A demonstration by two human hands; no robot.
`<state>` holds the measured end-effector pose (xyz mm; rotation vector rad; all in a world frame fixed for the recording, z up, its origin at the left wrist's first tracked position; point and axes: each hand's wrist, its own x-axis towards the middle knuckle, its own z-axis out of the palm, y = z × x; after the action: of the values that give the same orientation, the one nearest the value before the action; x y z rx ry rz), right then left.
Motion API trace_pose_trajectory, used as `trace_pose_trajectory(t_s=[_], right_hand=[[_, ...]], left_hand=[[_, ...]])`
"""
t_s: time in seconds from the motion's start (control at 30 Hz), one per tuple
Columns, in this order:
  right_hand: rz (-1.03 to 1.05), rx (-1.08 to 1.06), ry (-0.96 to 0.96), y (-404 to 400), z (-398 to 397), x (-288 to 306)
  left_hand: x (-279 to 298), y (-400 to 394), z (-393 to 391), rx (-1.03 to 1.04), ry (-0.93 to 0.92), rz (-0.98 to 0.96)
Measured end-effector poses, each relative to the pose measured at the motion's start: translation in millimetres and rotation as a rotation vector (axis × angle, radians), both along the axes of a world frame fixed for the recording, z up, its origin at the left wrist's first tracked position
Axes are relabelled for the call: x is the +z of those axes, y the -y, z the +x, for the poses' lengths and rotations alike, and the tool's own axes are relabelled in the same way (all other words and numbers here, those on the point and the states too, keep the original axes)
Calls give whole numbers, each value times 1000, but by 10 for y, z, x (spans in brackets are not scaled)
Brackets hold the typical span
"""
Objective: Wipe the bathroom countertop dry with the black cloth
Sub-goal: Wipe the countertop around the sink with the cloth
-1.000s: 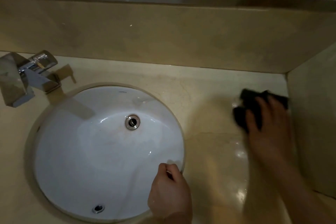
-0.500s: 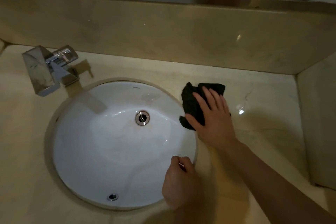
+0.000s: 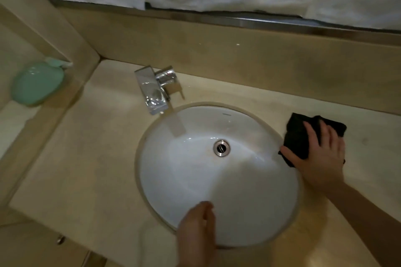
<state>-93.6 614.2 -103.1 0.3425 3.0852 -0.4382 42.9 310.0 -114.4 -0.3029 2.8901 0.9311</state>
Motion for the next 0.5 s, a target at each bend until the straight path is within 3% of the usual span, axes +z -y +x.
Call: trace_pose_trajectory(t_s=[0.07,0.1,0.3,0.5], right_hand=[[12,22,-2,84,-122,-6],[11,33,-3,113,-175,-8],[33,110,-24,170,-437,-63],[67,136,-31,284,-673,-90]], left_hand=[[-18,506,-46,29,-243,-96],[-19,691,-100,38,-259,-130],[-27,878,-329,-24,-68,-327],[-88,902,-313,26,-229,-293]])
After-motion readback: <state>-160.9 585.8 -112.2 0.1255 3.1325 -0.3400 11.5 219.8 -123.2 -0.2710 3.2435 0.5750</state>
